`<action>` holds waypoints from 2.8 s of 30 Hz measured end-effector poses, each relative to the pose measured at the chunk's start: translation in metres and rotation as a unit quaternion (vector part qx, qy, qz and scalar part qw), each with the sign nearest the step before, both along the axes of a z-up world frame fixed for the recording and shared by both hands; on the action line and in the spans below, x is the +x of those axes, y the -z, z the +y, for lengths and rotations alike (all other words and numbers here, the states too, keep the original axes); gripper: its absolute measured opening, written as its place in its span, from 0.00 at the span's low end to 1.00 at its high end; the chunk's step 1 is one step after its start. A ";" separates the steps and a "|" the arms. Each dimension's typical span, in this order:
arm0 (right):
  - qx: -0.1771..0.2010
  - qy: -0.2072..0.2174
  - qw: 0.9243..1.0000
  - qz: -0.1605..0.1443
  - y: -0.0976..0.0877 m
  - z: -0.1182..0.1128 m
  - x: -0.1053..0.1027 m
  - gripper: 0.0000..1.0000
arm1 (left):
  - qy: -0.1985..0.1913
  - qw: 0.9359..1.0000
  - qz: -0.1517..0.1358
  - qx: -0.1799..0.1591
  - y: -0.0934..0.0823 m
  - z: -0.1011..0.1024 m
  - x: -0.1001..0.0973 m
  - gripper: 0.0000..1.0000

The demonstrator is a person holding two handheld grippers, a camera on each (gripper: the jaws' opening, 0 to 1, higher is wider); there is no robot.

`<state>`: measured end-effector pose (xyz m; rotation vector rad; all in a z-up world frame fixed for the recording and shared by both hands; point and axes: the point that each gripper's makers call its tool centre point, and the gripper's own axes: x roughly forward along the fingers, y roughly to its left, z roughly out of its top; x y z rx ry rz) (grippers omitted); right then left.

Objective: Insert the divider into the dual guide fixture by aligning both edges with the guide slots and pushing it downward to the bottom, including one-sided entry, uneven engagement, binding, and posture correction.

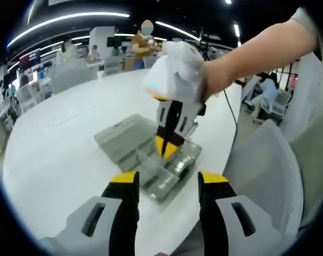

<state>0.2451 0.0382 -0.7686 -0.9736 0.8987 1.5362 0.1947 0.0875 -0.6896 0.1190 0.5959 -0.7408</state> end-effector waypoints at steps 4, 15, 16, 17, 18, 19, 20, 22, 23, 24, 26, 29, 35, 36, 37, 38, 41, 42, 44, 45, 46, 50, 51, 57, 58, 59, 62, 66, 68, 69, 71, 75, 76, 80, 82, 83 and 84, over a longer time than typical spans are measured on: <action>0.015 0.008 1.000 0.001 -0.007 0.000 0.001 0.10 | 0.002 1.000 0.004 0.002 0.002 0.001 -0.002 0.43; 0.067 0.035 0.997 -0.009 -0.019 -0.014 -0.005 0.20 | 0.015 1.000 0.013 0.009 0.009 0.001 -0.005 0.45; 0.073 0.040 0.996 -0.006 -0.020 -0.014 -0.006 0.21 | 0.015 1.000 0.013 0.009 0.009 0.000 -0.005 0.46; 0.079 0.046 0.996 -0.006 -0.022 -0.015 -0.008 0.23 | 0.016 1.000 0.014 0.009 0.010 0.000 -0.005 0.46; 0.079 0.048 0.996 -0.008 -0.021 -0.017 -0.008 0.24 | 0.016 1.000 0.015 0.009 0.011 -0.001 -0.005 0.46; 0.085 0.053 0.995 -0.011 -0.022 -0.018 -0.007 0.26 | 0.017 1.000 0.018 0.011 0.013 -0.001 -0.006 0.46; 0.092 0.058 0.994 -0.007 -0.024 -0.018 -0.008 0.26 | 0.018 1.000 0.018 0.011 0.014 -0.001 -0.006 0.47; 0.105 0.072 0.992 -0.006 -0.026 -0.019 -0.008 0.28 | 0.019 1.000 0.019 0.013 0.016 -0.001 -0.005 0.48; 0.108 0.077 0.991 -0.008 -0.027 -0.020 -0.007 0.29 | 0.019 1.000 0.020 0.014 0.017 -0.001 -0.005 0.48; 0.112 0.082 0.990 -0.010 -0.028 -0.021 -0.006 0.29 | 0.019 0.999 0.021 0.016 0.018 -0.001 -0.004 0.48; 0.126 0.106 0.986 -0.001 -0.029 -0.023 -0.006 0.32 | 0.017 0.999 0.023 0.018 0.021 0.000 -0.003 0.50; 0.142 0.140 0.980 0.010 -0.031 -0.027 -0.005 0.35 | 0.014 0.999 0.021 0.023 0.023 0.002 -0.001 0.55; 0.178 0.195 0.964 0.014 -0.039 -0.034 -0.006 0.44 | -0.001 0.999 0.014 0.031 0.022 0.007 0.005 0.67; 0.185 0.207 0.961 0.016 -0.041 -0.034 -0.006 0.47 | -0.002 0.999 0.013 0.032 0.021 0.007 0.005 0.69; 0.189 0.211 0.959 0.015 -0.043 -0.036 -0.006 0.49 | -0.004 0.999 0.013 0.032 0.021 0.007 0.005 0.71; 0.195 0.228 0.954 0.014 -0.046 -0.038 -0.004 0.51 | -0.008 0.999 0.012 0.032 0.020 0.008 0.006 0.72; 0.220 0.264 0.939 0.015 -0.056 -0.041 -0.002 0.55 | -0.023 0.999 0.009 0.025 0.015 0.012 0.005 0.76; 0.221 0.276 0.935 0.016 -0.058 -0.043 -0.002 0.57 | -0.028 0.999 0.009 0.021 0.014 0.013 0.005 0.77; 0.228 0.291 0.929 0.012 -0.063 -0.047 -0.001 0.59 | -0.039 0.999 0.010 0.020 0.013 0.018 0.005 0.81; 0.232 0.303 0.924 0.013 -0.065 -0.049 -0.001 0.61 | -0.044 0.999 0.011 0.018 0.013 0.020 0.004 0.83; 0.235 0.311 0.921 0.015 -0.066 -0.050 -0.002 0.63 | -0.047 0.999 0.013 0.017 0.012 0.021 0.003 0.85; 0.239 0.329 0.914 0.010 -0.072 -0.058 -0.009 0.70 | -0.067 0.998 0.011 0.013 0.010 0.030 -0.002 0.92; 0.242 0.336 0.910 0.009 -0.073 -0.060 -0.010 0.71 | -0.072 0.997 0.012 0.010 0.009 0.031 -0.003 0.93; 0.249 0.370 0.895 0.007 -0.077 -0.075 -0.019 0.76 | -0.098 0.995 0.015 0.009 0.012 0.039 -0.009 0.99; 0.249 0.371 0.894 0.006 -0.077 -0.076 -0.021 0.77 | -0.103 0.995 0.016 0.009 0.011 0.039 -0.010 0.99; 0.245 0.376 0.894 0.003 -0.076 -0.080 -0.023 0.78 | -0.106 0.994 0.016 0.008 0.010 0.039 -0.011 0.99; 0.255 0.396 0.882 0.004 -0.081 -0.087 -0.027 0.80 | -0.116 0.993 0.013 0.009 0.008 0.040 -0.014 0.99; 0.256 0.410 0.875 0.001 -0.082 -0.095 -0.034 0.81 | -0.136 0.991 0.012 0.009 0.006 0.044 -0.016 0.99; 0.256 0.422 0.870 -0.002 -0.082 -0.101 -0.037 0.82 | -0.141 0.990 0.011 0.008 0.004 0.045 -0.018 0.99; 0.257 0.425 0.868 -0.001 -0.082 -0.102 -0.038 0.82 | -0.143 0.990 0.012 0.009 0.004 0.046 -0.019 0.99; 0.260 0.435 0.862 0.001 -0.082 -0.106 -0.041 0.83 | -0.151 0.988 0.008 0.010 0.003 0.048 -0.021 0.99; 0.262 0.448 0.855 0.002 -0.080 -0.111 -0.049 0.83 | -0.166 0.986 0.006 0.005 0.002 0.050 -0.025 0.99; 0.260 0.453 0.853 0.002 -0.080 -0.113 -0.051 0.83 | -0.168 0.986 0.007 0.005 0.002 0.051 -0.027 0.99; 0.261 0.461 0.848 0.003 -0.079 -0.115 -0.057 0.84 | -0.189 0.982 -0.006 0.006 -0.007 0.057 -0.026 0.99; 0.267 0.466 0.844 0.003 -0.079 -0.115 -0.059 0.84 | -0.193 0.981 -0.003 0.003 -0.009 0.058 -0.027 0.99; 0.268 0.466 0.843 0.002 -0.079 -0.115 -0.060 0.85 | -0.193 0.981 -0.004 0.003 -0.009 0.058 -0.028 0.99; 0.264 0.468 0.843 0.003 -0.078 -0.115 -0.061 0.85 | -0.196 0.981 -0.005 0.005 -0.010 0.059 -0.031 0.99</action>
